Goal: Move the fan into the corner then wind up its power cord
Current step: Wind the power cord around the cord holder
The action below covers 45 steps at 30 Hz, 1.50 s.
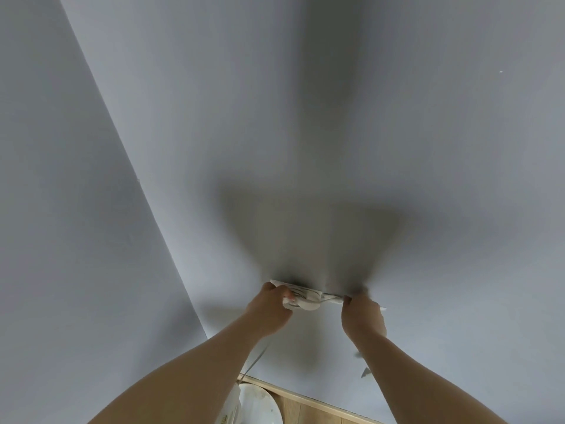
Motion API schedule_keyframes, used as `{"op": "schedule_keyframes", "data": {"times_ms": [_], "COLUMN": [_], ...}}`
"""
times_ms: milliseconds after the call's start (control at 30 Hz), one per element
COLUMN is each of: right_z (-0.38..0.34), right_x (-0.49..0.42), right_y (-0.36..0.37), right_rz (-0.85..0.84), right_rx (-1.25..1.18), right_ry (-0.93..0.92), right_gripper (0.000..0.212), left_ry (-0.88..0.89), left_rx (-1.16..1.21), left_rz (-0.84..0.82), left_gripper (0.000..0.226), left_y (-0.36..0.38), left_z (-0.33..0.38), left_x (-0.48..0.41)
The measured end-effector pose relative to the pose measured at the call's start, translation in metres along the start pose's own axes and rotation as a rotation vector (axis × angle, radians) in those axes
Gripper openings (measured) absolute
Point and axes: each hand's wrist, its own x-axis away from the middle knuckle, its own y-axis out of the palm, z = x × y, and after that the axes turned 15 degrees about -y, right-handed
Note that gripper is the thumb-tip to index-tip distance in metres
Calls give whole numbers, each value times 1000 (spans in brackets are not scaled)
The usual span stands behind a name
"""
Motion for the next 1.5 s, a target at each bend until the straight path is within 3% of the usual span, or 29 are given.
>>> {"op": "schedule_keyframes", "data": {"times_ms": [200, 367, 467, 667, 800, 900, 1067, 1233, 1400, 1500], "right_z": [-15, -29, -34, -52, -61, -58, -62, -68, -72, -73], "right_x": [-5, -5, 1, 3, 9, 7, 8, 10, 12, 13], "right_y": [2, -2, -16, -25, -33, -35, -33, -25, -21, -19], "right_rz": [87, 35, -17, -145, -312, -276, -260, -249, -238, -239], "right_rx": [-176, -750, -909, -962, -803, -693, -726, -745, -754, -764], "right_ry": [-93, 155, 259, 246, 210, 105, 148, 150, 138, 139], "right_gripper": [34, 26, 29, 30, 8, 7, 19, 22, 22, 24], "left_ry": [35, 45, 57, -5, -21, -8, 10, 142, 132, 136], "left_rx": [-21, 19, 55, 211, 311, 345, 436, 366, 314, 277], "left_rz": [-15, -20, -12, 25, 63, 100, 95, -164, -74, -25], "left_gripper": [36, 39, 42, 43, 44, 42, 34, 21, 21, 9], "left_y": [-3, -5, -10, -14, -17, -20, -26, -27, -25, -25], "left_z": [-4, -8, -7, -9, -12, -13, -14, -13, -9, -8], "left_x": [-1, -4, -3, 2, 0, 3, 9, 21, 23, 22]}}
